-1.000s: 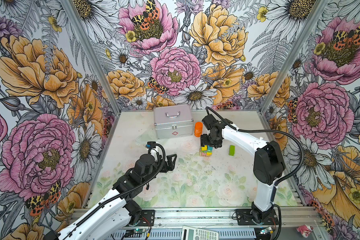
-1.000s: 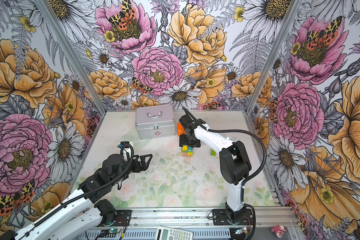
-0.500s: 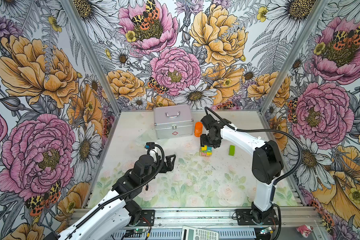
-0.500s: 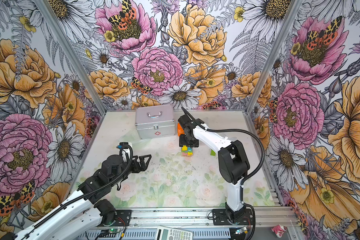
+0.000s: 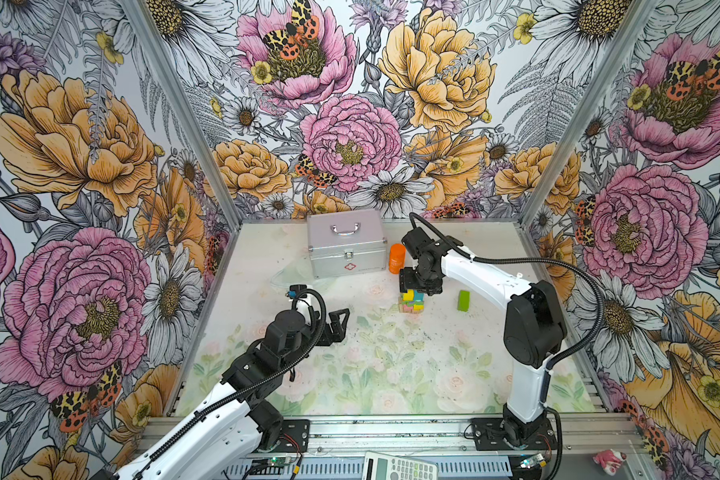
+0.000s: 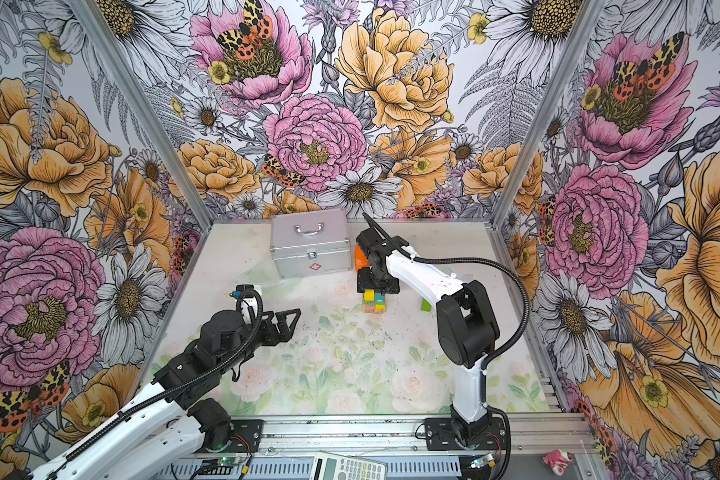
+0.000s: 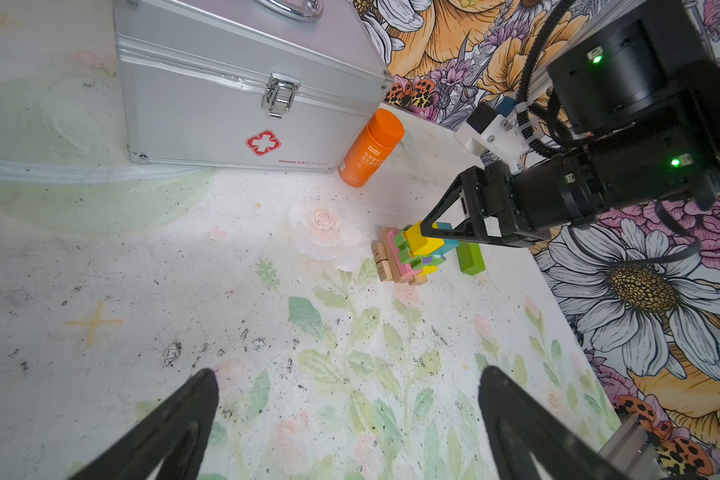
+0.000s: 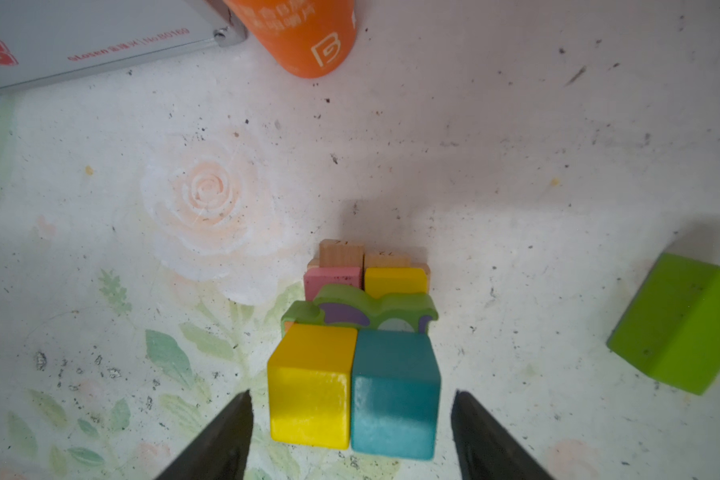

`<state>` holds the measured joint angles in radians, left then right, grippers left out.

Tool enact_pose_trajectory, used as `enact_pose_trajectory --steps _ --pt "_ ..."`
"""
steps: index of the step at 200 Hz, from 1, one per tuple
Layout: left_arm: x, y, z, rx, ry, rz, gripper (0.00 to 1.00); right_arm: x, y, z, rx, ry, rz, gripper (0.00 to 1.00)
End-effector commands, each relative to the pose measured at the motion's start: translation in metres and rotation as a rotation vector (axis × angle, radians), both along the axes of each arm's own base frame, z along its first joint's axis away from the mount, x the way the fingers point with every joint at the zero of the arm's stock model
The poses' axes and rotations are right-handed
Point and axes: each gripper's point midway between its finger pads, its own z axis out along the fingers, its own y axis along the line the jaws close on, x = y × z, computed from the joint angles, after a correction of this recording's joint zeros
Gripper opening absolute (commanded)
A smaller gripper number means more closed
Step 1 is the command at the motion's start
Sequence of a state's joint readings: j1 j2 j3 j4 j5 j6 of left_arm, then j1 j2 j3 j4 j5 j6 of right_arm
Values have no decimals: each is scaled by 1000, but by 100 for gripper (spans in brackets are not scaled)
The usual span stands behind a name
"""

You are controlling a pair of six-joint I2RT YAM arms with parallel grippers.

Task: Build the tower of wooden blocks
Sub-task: 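Raise the open right gripper off the stack and move toward the green block, then lower the open right gripper around the lime-green block while the left arm shifts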

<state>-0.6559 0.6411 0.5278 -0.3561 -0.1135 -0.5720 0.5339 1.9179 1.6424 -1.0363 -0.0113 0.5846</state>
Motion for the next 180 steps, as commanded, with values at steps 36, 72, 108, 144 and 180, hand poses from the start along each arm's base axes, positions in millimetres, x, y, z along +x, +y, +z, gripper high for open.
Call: enact_pose_trajectory --steps 36,72,108,144,180 --pt "-2 -2 14 -12 -14 -22 99 7 -44 86 -27 -210 -63 78" --pt "-2 -9 24 -44 -10 -34 99 -1 -108 83 -64 -216 -200 76" --pt "-7 -30 38 -34 -26 -75 99 -9 -141 45 -35 -207 -291 73" --pt "-15 -60 53 10 -55 -119 99 -11 -154 -6 50 -152 -348 70" --pt "-23 -83 58 45 -63 -145 99 -4 -155 -33 60 -126 -344 67"
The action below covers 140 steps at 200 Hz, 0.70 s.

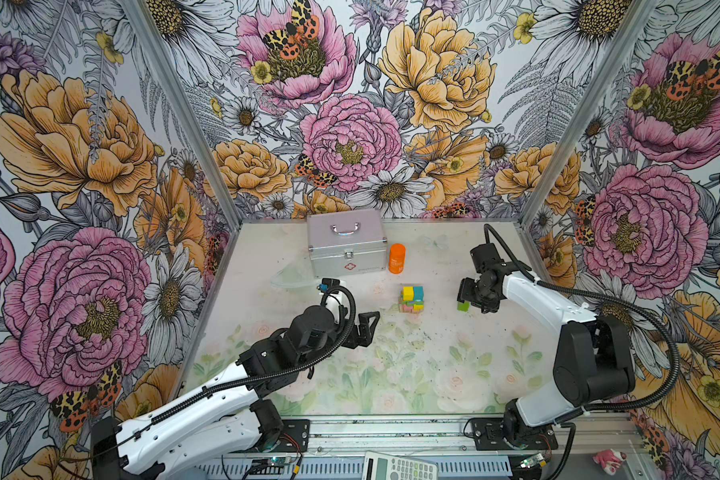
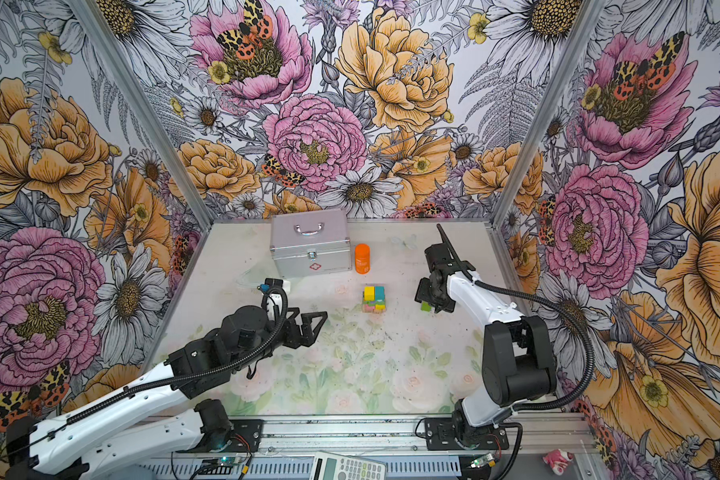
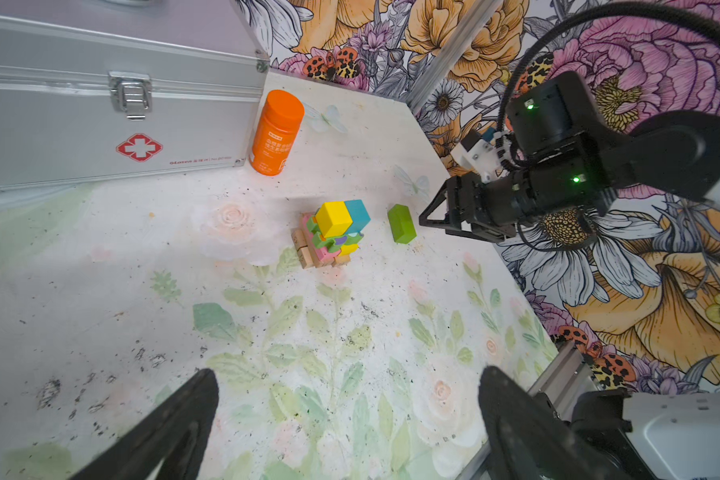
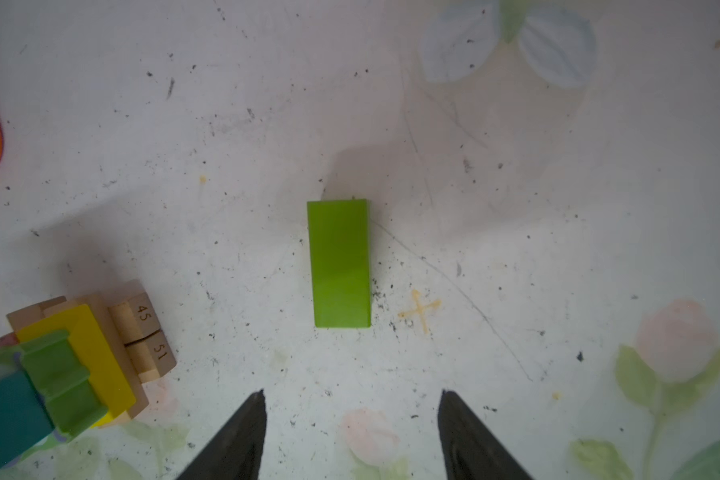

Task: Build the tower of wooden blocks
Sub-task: 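Lower the open right gripper around the lime-green block while the left arm shifts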

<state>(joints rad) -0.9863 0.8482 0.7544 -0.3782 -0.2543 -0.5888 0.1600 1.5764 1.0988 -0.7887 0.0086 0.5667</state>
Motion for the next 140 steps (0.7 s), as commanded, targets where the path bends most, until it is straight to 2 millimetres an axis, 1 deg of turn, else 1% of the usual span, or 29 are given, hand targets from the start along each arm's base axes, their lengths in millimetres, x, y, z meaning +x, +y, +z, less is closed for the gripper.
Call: enact_pose_trajectory --steps 1,28,52,96,121,140 --pt "3 -2 12 12 -34 50 99 24 10 -1 52 -86 18 67" --pt "0 -8 10 27 -33 53 99 30 7 -19 69 -66 9 67" --pt "0 -2 10 29 -31 77 99 33 5 -32 77 -46 -2 66" --pt "0 11 12 38 -42 113 99 38 3 -43 76 -33 -6 66" --pt "2 13 10 52 -45 120 99 39 11 -49 116 -21 0 66" --pt "3 15 9 57 -45 124 99 41 18 -49 153 -25 3 66"
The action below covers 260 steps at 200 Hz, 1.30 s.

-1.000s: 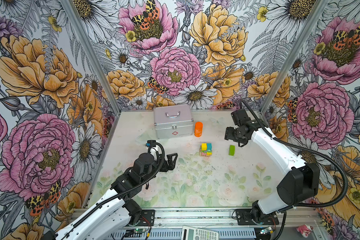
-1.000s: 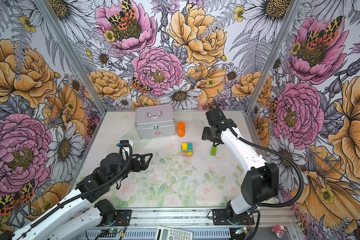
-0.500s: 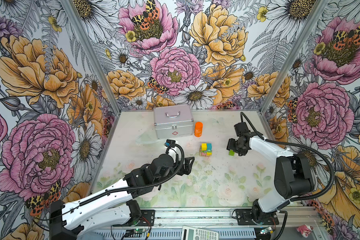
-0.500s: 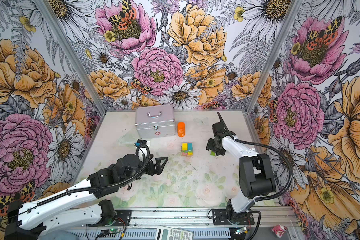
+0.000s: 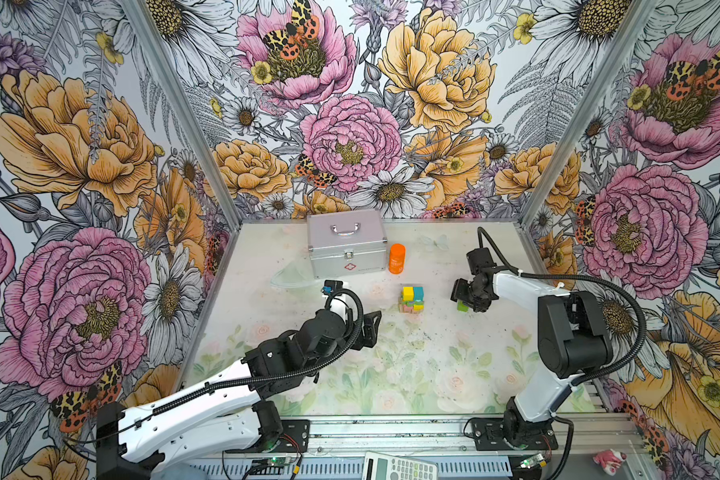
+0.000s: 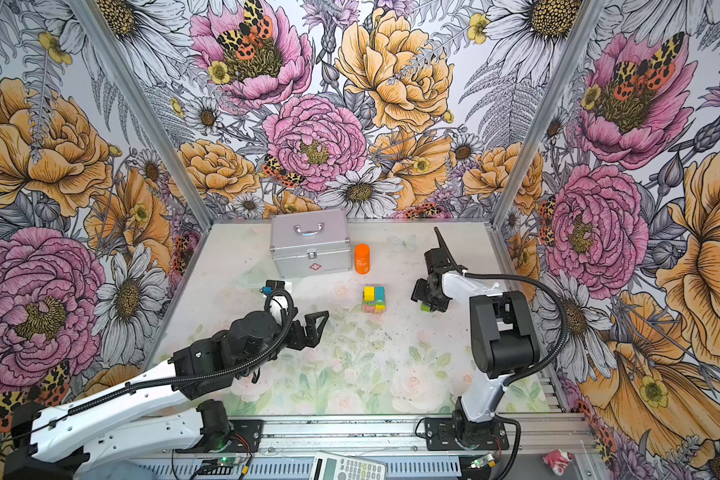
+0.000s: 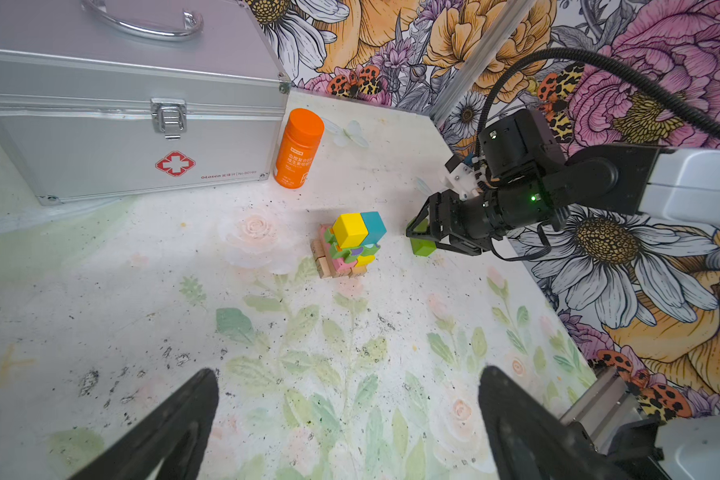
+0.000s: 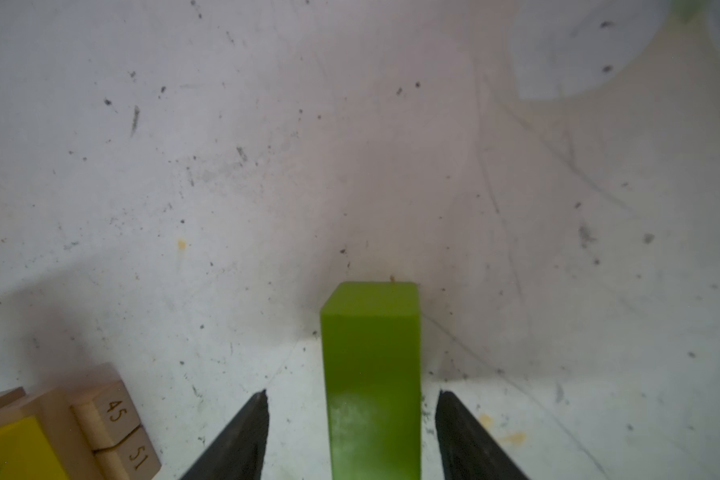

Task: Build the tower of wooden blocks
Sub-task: 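Lower the open right gripper around the lime-green block while the left arm shifts, then close the right gripper on the lime-green block and lift it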

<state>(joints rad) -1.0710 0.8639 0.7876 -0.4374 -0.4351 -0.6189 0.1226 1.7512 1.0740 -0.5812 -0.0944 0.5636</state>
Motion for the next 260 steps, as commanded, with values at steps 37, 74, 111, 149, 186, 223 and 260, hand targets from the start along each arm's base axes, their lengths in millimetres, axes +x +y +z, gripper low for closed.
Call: enact_pose_trajectory --steps 37,74,111,149,186,223,260 --pt "6 11 5 5 -15 38 99 21 21 11 100 -55 16 67" --pt "6 16 4 -3 -15 43 99 30 24 11 114 -56 15 67" --pt "5 21 4 -13 -15 51 99 37 30 11 141 -57 20 68" --pt "7 21 3 -10 -14 55 99 37 28 38 130 -118 61 70" --pt "8 18 2 -8 -9 49 99 26 16 43 69 -95 69 70" --pt "8 16 0 -12 -8 44 99 30 -14 39 -109 -67 19 69" --pt "7 17 -1 -15 -9 45 99 52 -7 43 -78 -81 -7 60"
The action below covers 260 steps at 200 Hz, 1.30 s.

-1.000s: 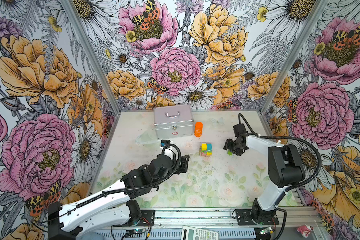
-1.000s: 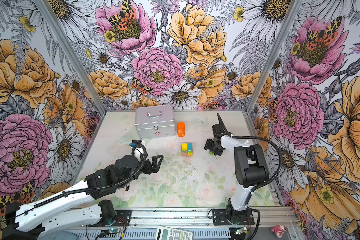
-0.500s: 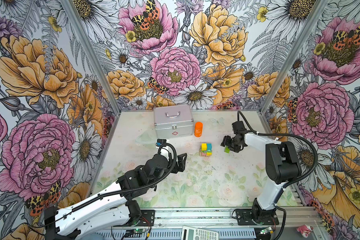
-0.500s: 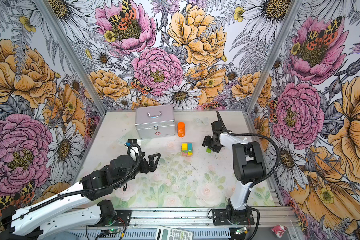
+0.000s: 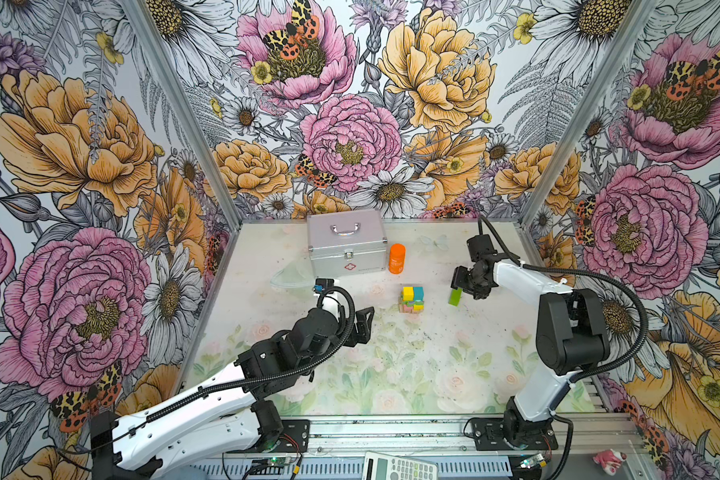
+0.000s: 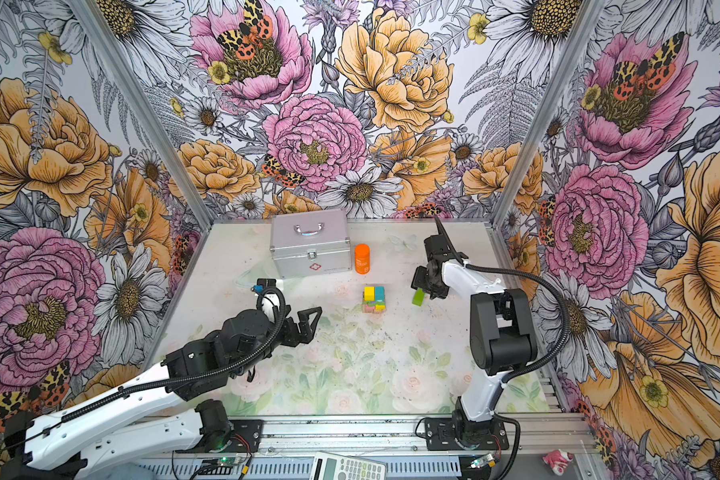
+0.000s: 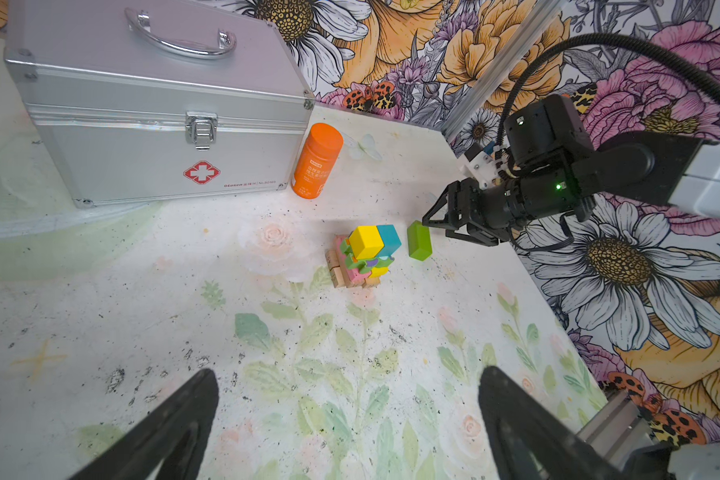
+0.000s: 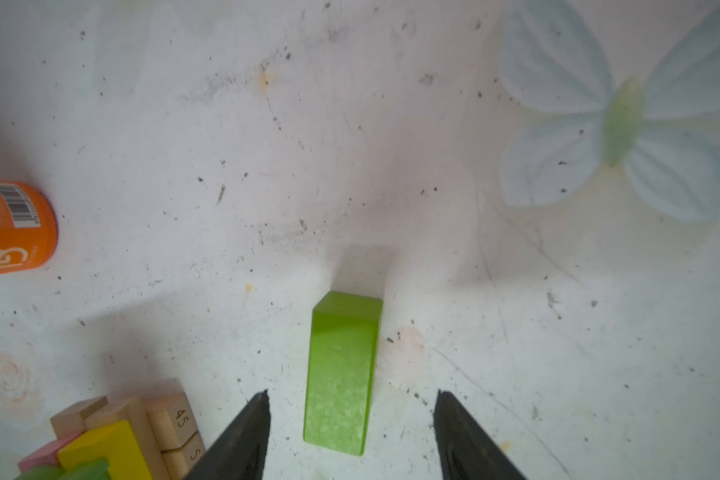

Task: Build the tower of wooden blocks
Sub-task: 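Close the right gripper on the lime-green block and lift it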

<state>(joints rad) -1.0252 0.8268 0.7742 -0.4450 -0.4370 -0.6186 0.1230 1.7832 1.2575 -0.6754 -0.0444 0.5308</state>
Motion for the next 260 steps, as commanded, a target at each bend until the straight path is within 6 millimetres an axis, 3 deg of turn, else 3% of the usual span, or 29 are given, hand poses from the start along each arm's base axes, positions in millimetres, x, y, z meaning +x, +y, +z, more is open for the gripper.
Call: enact_pose_trajectory --steps 1,27,57,82,126,193,260 --pt "0 1 -4 -1 0 -3 99 17 -3 5 -26 -17 -22 59" --pt "-1 7 -5 -5 -9 8 99 28 -1 -1 -30 7 -25 55" --pt "-1 15 -8 -10 -13 21 99 29 5 -11 -64 50 -5 54" --pt "1 19 -11 -13 -9 28 99 25 1 -17 -105 79 -1 48" --pt "1 23 -14 -21 -7 27 99 21 -14 -21 -189 113 -12 48" --pt "0 27 -14 -35 -10 30 99 8 -28 -27 -200 151 -32 47" --pt "0 28 -12 -47 -15 28 99 -18 -33 -12 -196 146 -33 47"
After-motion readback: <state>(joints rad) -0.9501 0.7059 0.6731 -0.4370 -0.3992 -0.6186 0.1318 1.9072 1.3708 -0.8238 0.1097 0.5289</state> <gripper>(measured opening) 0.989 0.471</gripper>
